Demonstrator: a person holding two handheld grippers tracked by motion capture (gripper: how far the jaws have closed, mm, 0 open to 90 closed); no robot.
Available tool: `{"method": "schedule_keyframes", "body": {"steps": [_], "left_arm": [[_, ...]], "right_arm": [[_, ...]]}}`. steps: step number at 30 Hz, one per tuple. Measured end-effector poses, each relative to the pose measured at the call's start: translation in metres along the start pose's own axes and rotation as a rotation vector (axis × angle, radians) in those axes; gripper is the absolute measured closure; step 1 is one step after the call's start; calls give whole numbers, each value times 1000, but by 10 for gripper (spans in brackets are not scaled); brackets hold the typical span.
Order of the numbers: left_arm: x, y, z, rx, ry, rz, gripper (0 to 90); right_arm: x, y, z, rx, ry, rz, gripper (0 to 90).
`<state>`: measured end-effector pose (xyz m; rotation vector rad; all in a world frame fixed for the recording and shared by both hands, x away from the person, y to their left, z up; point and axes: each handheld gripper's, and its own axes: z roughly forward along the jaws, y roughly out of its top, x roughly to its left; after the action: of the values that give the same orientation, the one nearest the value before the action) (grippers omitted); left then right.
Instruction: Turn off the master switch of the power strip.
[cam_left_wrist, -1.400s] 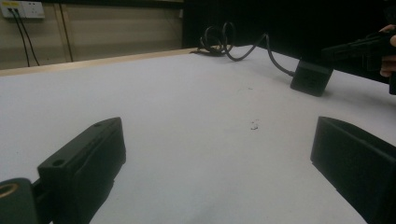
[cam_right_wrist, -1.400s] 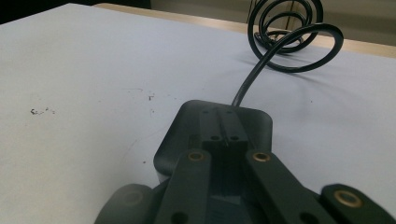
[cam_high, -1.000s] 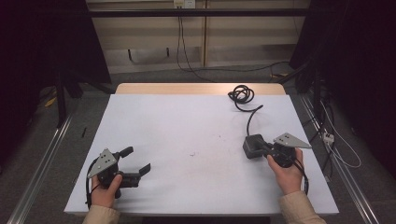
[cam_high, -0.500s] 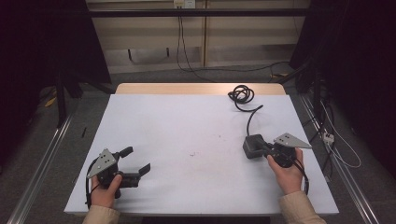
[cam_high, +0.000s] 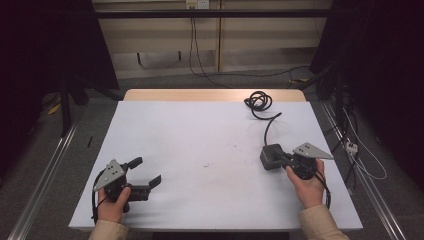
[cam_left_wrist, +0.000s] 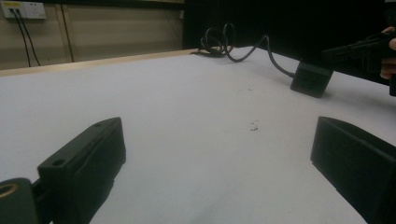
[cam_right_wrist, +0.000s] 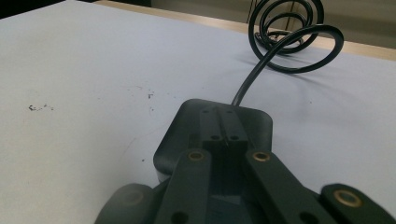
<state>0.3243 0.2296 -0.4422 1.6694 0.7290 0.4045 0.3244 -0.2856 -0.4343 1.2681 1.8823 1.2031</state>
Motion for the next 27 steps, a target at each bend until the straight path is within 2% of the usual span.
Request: {"method": "schedule_keyframes", "body": {"steps": [27], "left_arm": [[-1,0,0,2,4,1,30]], "right_arm": [[-1,0,0,1,6,1,900]]}}
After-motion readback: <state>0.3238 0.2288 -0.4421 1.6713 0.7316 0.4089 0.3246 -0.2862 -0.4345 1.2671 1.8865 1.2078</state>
